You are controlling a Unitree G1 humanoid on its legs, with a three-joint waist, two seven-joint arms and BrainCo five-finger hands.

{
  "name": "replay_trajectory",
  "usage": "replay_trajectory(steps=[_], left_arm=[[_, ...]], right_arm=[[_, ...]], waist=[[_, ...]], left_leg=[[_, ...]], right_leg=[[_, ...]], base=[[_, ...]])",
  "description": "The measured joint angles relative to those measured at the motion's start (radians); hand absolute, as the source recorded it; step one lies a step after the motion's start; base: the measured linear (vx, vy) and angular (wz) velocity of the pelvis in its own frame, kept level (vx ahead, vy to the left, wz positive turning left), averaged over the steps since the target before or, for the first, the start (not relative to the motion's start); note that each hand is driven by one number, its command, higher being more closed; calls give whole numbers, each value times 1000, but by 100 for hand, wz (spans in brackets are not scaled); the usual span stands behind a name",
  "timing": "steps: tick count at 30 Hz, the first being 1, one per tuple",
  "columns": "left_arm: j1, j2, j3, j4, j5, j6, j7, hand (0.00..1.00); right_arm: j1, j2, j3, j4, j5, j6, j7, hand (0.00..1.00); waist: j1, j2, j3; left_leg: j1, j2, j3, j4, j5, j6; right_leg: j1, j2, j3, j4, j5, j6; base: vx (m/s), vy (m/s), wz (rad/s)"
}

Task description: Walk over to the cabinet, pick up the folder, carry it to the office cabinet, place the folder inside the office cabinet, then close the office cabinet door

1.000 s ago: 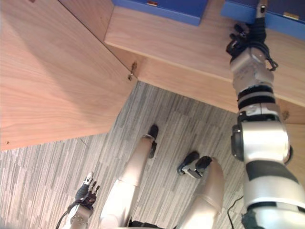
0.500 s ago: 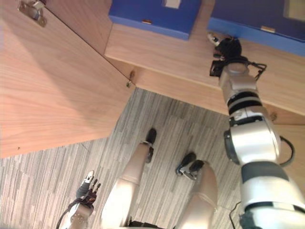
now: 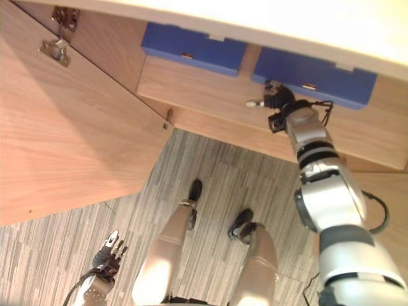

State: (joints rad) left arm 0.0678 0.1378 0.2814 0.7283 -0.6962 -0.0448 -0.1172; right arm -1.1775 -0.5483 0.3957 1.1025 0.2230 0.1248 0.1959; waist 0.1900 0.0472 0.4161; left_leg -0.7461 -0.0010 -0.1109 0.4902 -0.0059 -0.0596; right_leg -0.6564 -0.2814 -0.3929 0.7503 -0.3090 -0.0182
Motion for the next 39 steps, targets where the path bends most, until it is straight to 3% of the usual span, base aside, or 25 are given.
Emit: replay_trajectory(steps=[7, 11, 14, 18, 23, 27, 29, 32, 34, 37, 39], left_arm=[[32, 5, 28, 7, 27, 14, -30, 0], [33, 2, 38, 15, 29, 19, -31, 0], [31, -20, 79, 18, 29, 19, -31, 0], [11, -68, 111, 44, 33, 22, -29, 0], [6, -140, 110, 75, 66, 37, -19, 0], [26, -177, 123, 101, 136, 36, -15, 0], [22, -188, 126, 138, 158, 34, -14, 0], [16, -183, 132, 196, 174, 22, 10, 0], [24, -183, 142, 225, 189, 11, 22, 0], [25, -185, 179, 259, 224, -1, 29, 0], [26, -194, 230, 285, 244, -6, 34, 0]], right_arm=[[131, 123, 75, -5, -182, 9, 89, 0], [232, 231, 49, 29, -275, 32, 119, 0], [286, 299, -46, 32, -307, 39, 123, 0], [386, 426, -172, 33, -327, 37, 110, 0], [609, 554, -182, 41, -367, 35, 50, 0], [809, 612, -327, 77, -380, 28, 1, 0], [873, 611, -437, 87, -362, 11, -43, 0], [1018, 604, -676, 84, -272, -31, -119, 0], [1102, 601, -801, 64, -180, -50, -146, 0], [1136, 594, -1002, 34, 38, -88, -171, 0], [1166, 592, -1044, 23, 208, -111, -199, 0]], waist=[[-5, -44, -28], [-4, -51, -67], [-3, -51, -100], [12, -47, -160], [10, -42, -230], [-6, -32, -304], [-19, -32, -326], [-64, -33, -368], [-71, -33, -395], [-103, -31, -400], [-117, -30, -414]], left_leg=[[204, 62, 31, -234, 75, -13], [298, 101, 78, -277, 77, -15], [332, 122, 116, -277, 76, -17], [395, 166, 146, -223, 33, -21], [458, 209, 157, -152, -43, -15], [489, 217, 121, -96, -118, -47], [509, 207, 115, -107, -128, -55], [569, 175, 149, -169, -128, -54], [610, 158, 189, -209, -128, -45], [683, 133, 248, -270, -122, -29], [721, 123, 298, -299, -121, -21]], right_leg=[[168, 90, -7, -228, 86, 0], [274, 142, -1, -337, 124, 3], [324, 168, 4, -390, 143, 2], [432, 223, 18, -468, 166, -3], [515, 270, 56, -510, 161, -2], [547, 303, 137, -555, 199, 0], [558, 304, 176, -594, 233, 4], [582, 282, 239, -657, 278, 26], [585, 271, 293, -678, 299, 36], [606, 251, 352, -708, 326, 53], [606, 245, 395, -709, 331, 62]], base=[[81, 9, -22], [111, -28, -25], [90, -43, -23], [26, -78, -23], [-34, -28, -28], [8, 81, -57], [39, 155, -54], [24, 155, -51], [55, 179, -79], [5, 128, -68], [-8, 122, -57]])
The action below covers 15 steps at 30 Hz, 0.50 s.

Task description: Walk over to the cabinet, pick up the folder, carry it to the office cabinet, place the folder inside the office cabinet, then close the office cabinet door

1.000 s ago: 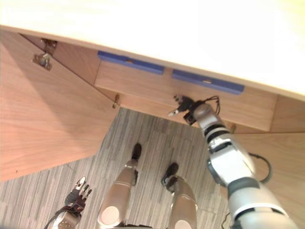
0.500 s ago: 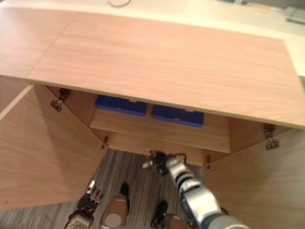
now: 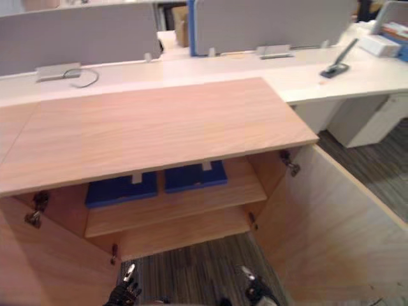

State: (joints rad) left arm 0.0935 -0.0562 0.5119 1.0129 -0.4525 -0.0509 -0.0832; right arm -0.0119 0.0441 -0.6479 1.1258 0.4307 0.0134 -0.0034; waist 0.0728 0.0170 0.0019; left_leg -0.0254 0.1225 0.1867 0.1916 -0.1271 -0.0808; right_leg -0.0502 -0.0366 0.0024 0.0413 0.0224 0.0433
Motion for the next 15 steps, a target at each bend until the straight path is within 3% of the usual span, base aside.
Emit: replay_trajectory(steps=[3, 6, 11, 13, 14, 15], left_arm=[[1, -11, 52, 17, 30, -4, 13, 0], [-1, -20, 86, 21, 41, -13, 15, 0], [-15, -21, 83, 38, 91, -33, 25, 0], [-21, -21, 74, 37, 106, -37, 28, 0], [-27, -24, 57, 34, 108, -39, 33, 0], [-28, -27, 27, 32, 108, -39, 38, 0]], right_arm=[[8, 1, 6, -7, 172, -17, -19, 0], [7, 3, 18, -5, 249, -28, -38, 0], [-14, -5, 59, -5, 253, -34, -69, 0], [-39, -3, 64, -17, 255, -34, -77, 0], [-44, -6, 58, -36, 256, -34, -79, 0], [-44, -8, 45, -62, 256, -36, -81, 0]], waist=[[-12, 1, -9], [-19, 1, -9], [-24, 3, 20], [-24, 13, 42], [-31, 24, 52], [-29, 35, 62]], left_leg=[[31, -9, 64, -22, -3, 9], [49, -10, 113, -34, -4, 12], [108, -2, 222, -50, -8, 15], [128, 12, 272, -52, -9, 19], [136, 20, 298, -51, -7, 22], [158, 23, 331, -52, -6, 23]], right_leg=[[-1, -3, 53, -20, 21, 5], [-4, 0, 80, -41, 44, 3], [-8, 21, 103, -48, 79, -12], [-30, 11, 8, -13, 62, -46], [-46, -18, -120, 41, 10, -88], [-63, -79, -299, 135, -34, -109]], base=[[-13, 98, -58], [-18, 56, -49], [-35, 21, -63], [-106, -43, -71], [-79, -13, -55], [-37, 35, -78]])
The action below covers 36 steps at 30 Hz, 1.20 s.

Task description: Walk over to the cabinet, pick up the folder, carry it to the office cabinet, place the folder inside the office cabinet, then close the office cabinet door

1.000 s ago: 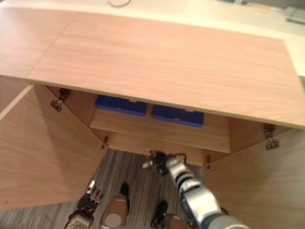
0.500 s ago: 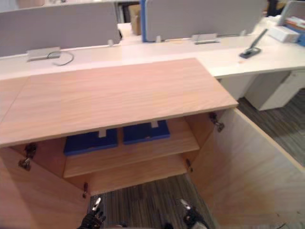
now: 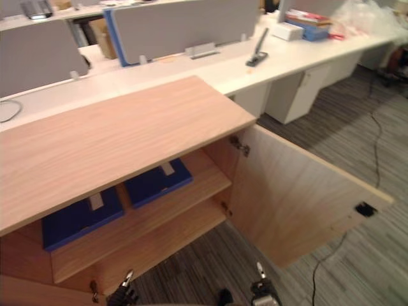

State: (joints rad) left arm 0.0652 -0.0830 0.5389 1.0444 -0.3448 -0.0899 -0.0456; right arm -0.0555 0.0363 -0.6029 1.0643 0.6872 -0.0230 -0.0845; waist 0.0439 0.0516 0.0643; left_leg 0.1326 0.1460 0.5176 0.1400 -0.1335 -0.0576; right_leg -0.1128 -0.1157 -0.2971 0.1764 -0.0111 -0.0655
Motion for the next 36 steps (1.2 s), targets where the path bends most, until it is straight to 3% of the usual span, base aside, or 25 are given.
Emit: replay_trajectory(steps=[1, 3, 5, 6, 7, 8, 10, 12, 16, 24, 28, 32, 36], left_arm=[[7, 3, -14, -15, 0, 0, 10, 0], [5, 5, -16, -18, 0, 4, 24, 0], [8, 5, -33, -21, -1, 6, 40, 0], [7, 4, -41, -25, -1, 6, 40, 0], [16, 9, -46, -46, -1, 4, 44, 0], [27, 17, -46, -61, -1, -1, 54, 0], [41, 13, -45, -25, -1, 1, 58, 0], [57, 26, -53, -7, 0, 5, 62, 0], [57, 40, -72, 7, -2, 11, 67, 0], [87, 57, -158, -28, -19, 13, 74, 0], [120, 100, -210, -45, -19, 13, 74, 0], [133, 135, -232, -45, -20, 13, 73, 0], [136, 146, -259, -43, -20, 13, 73, 0]], right_arm=[[-3, 0, 0, -9, -1, -1, -8, 0], [-11, -8, -2, -18, -1, -2, -23, 0], [-20, -13, -16, -64, -2, -8, -38, 0], [-27, -16, -37, -77, -3, -9, -43, 0], [-30, -24, -60, -98, -5, -14, -53, 0], [-28, -40, -82, -99, -6, -20, -58, 0], [-28, -66, -111, -104, -6, -24, -61, 0], [-49, -75, -122, -95, -6, -32, -62, 0], [-51, -85, -106, -128, -63, -33, -75, 0], [-64, -169, 52, -406, -305, -36, -95, 0], [-134, -276, 95, -398, -396, -38, -96, 0], [-244, -369, 196, -331, -399, -40, -94, 0], [-336, -394, 281, -278, -426, -42, -78, 0]], waist=[[6, -11, 6], [-5, -20, 11], [7, -12, 4], [8, -5, -1], [-3, -32, -1], [-4, -56, -4], [2, -27, -24], [1, -13, -33], [-23, -15, -32], [-32, -25, -52], [-31, -35, -55], [-30, -39, -52], [-25, -42, -47]], left_leg=[[19, -7, 22, 17, -11, 8], [28, -2, 25, 40, -29, 23], [31, 20, 53, 3, -34, 26], [32, 25, 67, -8, -32, 22], [38, 7, 83, -9, -28, 11], [56, -12, 89, -2, -35, -4], [59, -7, 43, -24, -23, 4], [62, 12, 9, -35, -14, 10], [63, 15, -26, -34, -3, 3], [64, -29, -69, -32, 1, -1], [79, -43, -92, -35, 1, -1], [80, -51, -111, -46, 1, -1], [79, -53, -138, -51, 0, 1]], right_leg=[[-15, -57, -110, 75, -9, 14], [-21, -46, -134, 115, -5, 21], [-6, 2, -135, 7, -4, 20], [-18, -25, -199, 75, -48, -8], [-42, -121, -281, 249, -123, 15], [-30, -146, -289, 250, -137, 64], [2, -73, -263, 153, -92, 61], [16, -2, -216, 45, -39, 46], [64, 49, -184, -102, 42, 50], [114, 55, -140, -256, 138, 69], [131, 44, -136, -260, 143, 74], [127, 38, -134, -261, 152, 79], [125, 37, -134, -262, 158, 77]], base=[[9, 49, -78], [12, -14, -70], [-81, -44, -91], [-75, -21, -73], [64, -7, -51], [92, -17, -46], [102, -15, -60], [55, -15, -83], [46, -5, -34], [-4, 28, -14], [-28, 24, 3], [-71, 5, 1], [-81, -12, 3]])
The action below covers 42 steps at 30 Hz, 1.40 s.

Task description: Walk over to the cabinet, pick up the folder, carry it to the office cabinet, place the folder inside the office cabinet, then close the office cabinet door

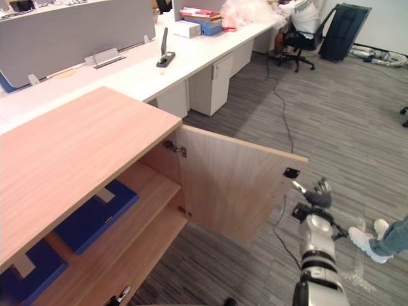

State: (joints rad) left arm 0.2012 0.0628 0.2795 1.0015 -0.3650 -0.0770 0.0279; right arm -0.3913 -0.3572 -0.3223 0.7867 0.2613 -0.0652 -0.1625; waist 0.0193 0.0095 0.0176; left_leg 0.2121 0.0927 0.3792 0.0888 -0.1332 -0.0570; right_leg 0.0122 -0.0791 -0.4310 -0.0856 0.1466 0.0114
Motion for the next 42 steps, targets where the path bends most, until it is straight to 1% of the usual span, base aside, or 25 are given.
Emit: replay_trajectory(steps=[2, 4, 7, 11, 14, 17, 19, 20, 21, 22, 23, 24, 25, 26, 27, 28, 29, 31, 32, 34, 37, 39, 41, 42], left_arm=[[0, 1, -7, 2, -1, 0, 0, 0], [-1, 1, -9, 2, -3, 0, 0, 0], [-1, 1, -11, 5, -5, 0, -1, 0], [-5, 3, -24, 5, -6, 0, -5, 0], [-2, 4, -28, 5, -6, 0, -8, 0], [-1, 6, -36, 5, -6, 0, -10, 0], [-2, 6, -38, 5, -6, 0, -14, 0], [1, 6, -39, 5, -6, 0, -15, 0], [4, 7, -39, 6, -6, 0, -17, 0], [9, 9, -39, 7, -6, 0, -20, 0], [13, 12, -39, 10, -6, 0, -24, 0], [13, 15, -39, 12, -5, 0, -26, 0], [11, 21, -39, 12, -1, 0, -33, 0], [8, 28, -38, 13, 7, 0, -40, 0], [2, 30, -33, 17, 15, -1, -44, 0], [1, 30, -31, 20, 19, -1, -46, 0], [-1, 29, -28, 29, 20, -1, -49, 0], [-2, 28, -24, 29, 20, -1, -56, 0], [-3, 28, -23, 29, 20, -1, -57, 0], [-8, 28, -8, 29, 22, -1, -57, 0], [-5, 28, 22, 30, 23, -1, -57, 0], [1, 29, 33, 33, 23, -1, -57, 0], [-3, 35, 38, 50, 23, 0, -57, 0], [-2, 37, 38, 51, 23, 0, -57, 0]], right_arm=[[-45, 0, 45, 51, -8, -1, 18, 0], [-62, -2, 58, 82, -9, -2, 24, 0], [-87, -25, 84, 132, -8, -3, 44, 0], [-137, -30, 91, 193, -7, -3, 61, 0], [-140, -52, 145, 208, -7, -4, 73, 0], [-139, -103, 290, 189, -13, 3, 78, 0], [-126, -165, 426, 129, -53, 13, 98, 0], [-105, -213, 507, 77, -68, 23, 114, 0], [-87, -245, 554, 37, -84, 27, 127, 0], [-51, -306, 635, -44, -101, 31, 150, 0], [-18, -358, 698, -125, -132, 32, 185, 0], [-2, -379, 722, -160, -151, 33, 211, 0], [29, -407, 764, -216, -194, 33, 266, 0], [65, -421, 833, -296, -276, 33, 351, 0], [99, -416, 877, -367, -290, 33, 398, 0], [114, -414, 894, -391, -291, 30, 416, 0], [143, -412, 926, -450, -290, 21, 453, 0], [180, -391, 999, -524, -293, -17, 512, 0], [186, -377, 1022, -537, -295, -28, 533, 0], [225, -320, 1090, -571, -305, -63, 589, 0], [262, -287, 1118, -579, -322, -77, 637, 0], [266, -290, 1134, -574, -334, -77, 652, 0], [270, -288, 1140, -555, -393, -82, 657, 0], [270, -289, 1140, -552, -407, -82, 659, 0]], waist=[[7, 0, 4], [14, 1, 7], [16, 2, 19], [14, 5, 42], [16, 6, 44], [6, 8, 54], [-12, 8, 62], [-19, 8, 66], [-22, 8, 66], [-26, 7, 66], [-33, 7, 65], [-38, 6, 65], [-44, 4, 64], [-45, 4, 64], [-45, 3, 65], [-45, 2, 64], [-45, 1, 64], [-43, -1, 63], [-42, -2, 63], [-30, -5, 61], [-17, -15, 52], [-18, -25, 46], [-18, -40, 37], [-18, -43, 35]], left_leg=[[-1, 0, -8, -2, -2, 3], [-1, 0, -13, -4, -4, 7], [-1, 0, -37, -9, -9, 13], [-5, -2, -59, -22, -10, 14], [-4, 1, -65, -29, -10, 13], [-7, 6, -67, -30, -13, 9], [-19, 12, -67, -29, -14, 7], [-19, 17, -67, -29, -15, 5], [-19, 20, -65, -28, -16, 4], [-19, 26, -60, -27, -19, -1], [-19, 34, -55, -26, -20, -3], [-19, 37, -54, -24, -21, -4], [-20, 40, -52, -15, -20, -6], [-19, 53, -52, -9, -20, -8], [-20, 58, -52, -10, -20, -12], [-20, 61, -52, -11, -19, -14], [-21, 65, -50, -13, -15, -21], [-22, 68, -49, -14, -10, -27], [-22, 69, -49, -14, -9, -28], [-27, 67, -51, -15, -9, -28], [-38, 61, -54, -19, -9, -28], [-37, 56, -54, -28, -9, -28], [-36, 52, -53, -33, -9, -28], [-36, 51, -52, -33, -9, -28]], right_leg=[[0, 0, -1, -5, 3, -2], [0, 0, -3, -5, 6, -3], [-1, 0, -7, -5, 10, -4], [-12, 1, -7, -5, 19, -7], [-14, 5, -8, -5, 21, -10], [-22, 7, -3, -5, 24, -13], [-35, 11, 0, -5, 26, -16], [-37, 15, 4, -5, 25, -17], [-38, 19, 8, -5, 24, -18], [-42, 29, 18, -5, 22, -21], [-47, 38, 29, -5, 21, -23], [-48, 42, 32, -5, 19, -26], [-48, 49, 37, -5, 16, -30], [-52, 63, 51, -5, 10, -37], [-55, 72, 53, -5, 5, -40], [-57, 75, 54, -5, 4, -42], [-61, 80, 56, -5, 3, -44], [-64, 84, 56, -5, 2, -45], [-64, 85, 56, -5, 2, -46], [-68, 83, 56, -5, 4, -48], [-78, 77, 56, -5, 10, -53], [-81, 73, 56, -5, 16, -53], [-83, 70, 58, -5, 24, -56], [-83, 69, 59, -5, 25, -56]], base=[[-107, -9, 5], [-101, -6, 4], [-94, -3, 4], [-117, -5, 0], [-82, -19, -1], [-87, -22, -7], [-67, -42, -7], [-47, -38, -8], [-49, -47, -19], [-34, -51, -29], [-30, -71, -30], [-26, -80, -24], [-32, -104, -28], [-44, -108, -26], [-39, -92, -22], [-34, -68, -7], [-26, -52, -5], [-24, -39, -2], [0, 0, 0], [-42, -4, 3], [-36, 32, 5], [-24, 53, 1], [-21, 57, -1], [-18, 50, -3]])
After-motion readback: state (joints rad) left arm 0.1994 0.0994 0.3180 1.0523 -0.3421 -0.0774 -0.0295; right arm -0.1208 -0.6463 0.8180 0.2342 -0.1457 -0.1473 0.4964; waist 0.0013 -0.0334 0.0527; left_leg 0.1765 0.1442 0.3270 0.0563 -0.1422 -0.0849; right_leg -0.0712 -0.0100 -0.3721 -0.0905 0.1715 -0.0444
